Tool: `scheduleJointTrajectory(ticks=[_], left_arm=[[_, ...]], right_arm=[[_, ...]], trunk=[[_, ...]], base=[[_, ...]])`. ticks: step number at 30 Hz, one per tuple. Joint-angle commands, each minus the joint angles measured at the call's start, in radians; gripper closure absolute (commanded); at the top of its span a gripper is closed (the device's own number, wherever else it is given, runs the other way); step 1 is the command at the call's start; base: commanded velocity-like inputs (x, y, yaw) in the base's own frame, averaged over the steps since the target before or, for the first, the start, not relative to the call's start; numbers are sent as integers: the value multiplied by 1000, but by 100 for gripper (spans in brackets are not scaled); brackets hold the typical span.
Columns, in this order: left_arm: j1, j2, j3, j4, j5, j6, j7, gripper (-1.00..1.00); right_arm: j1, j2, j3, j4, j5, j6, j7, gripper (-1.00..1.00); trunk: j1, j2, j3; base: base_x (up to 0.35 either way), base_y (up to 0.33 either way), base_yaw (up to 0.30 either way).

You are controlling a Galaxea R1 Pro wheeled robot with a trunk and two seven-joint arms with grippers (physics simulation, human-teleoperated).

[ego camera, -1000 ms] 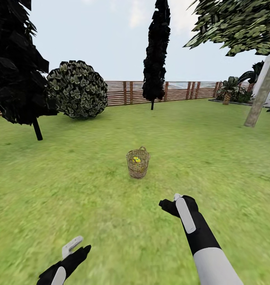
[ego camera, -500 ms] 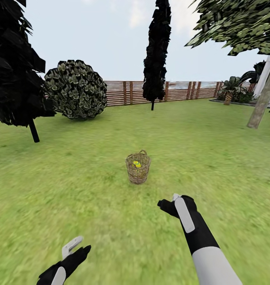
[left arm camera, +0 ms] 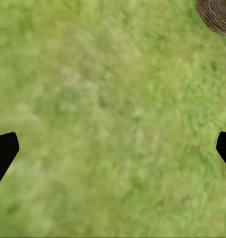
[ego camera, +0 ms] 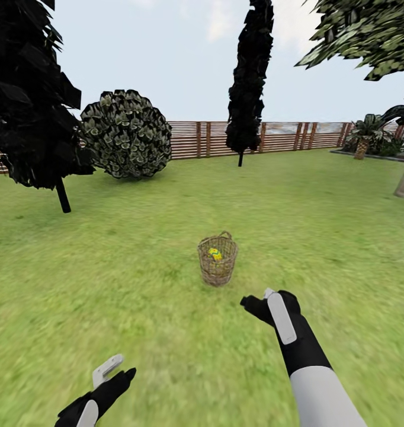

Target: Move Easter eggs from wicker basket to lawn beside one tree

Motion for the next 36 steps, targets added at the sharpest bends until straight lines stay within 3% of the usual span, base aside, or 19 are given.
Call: scheduleJointTrajectory(ticks=[1, 36], left_arm=[[-1, -1, 2, -2, 11, 6, 6, -100], [-1, -1, 2, -2, 11, 6, 7, -100]], right_arm=[[-1, 0, -8, 0, -11, 0, -9, -100], [-35, -5, -37, 129, -11, -65, -11, -100]], trunk=[[1, -1, -1], [1, -1, -1]], base=[[330, 0, 40], [330, 0, 4]])
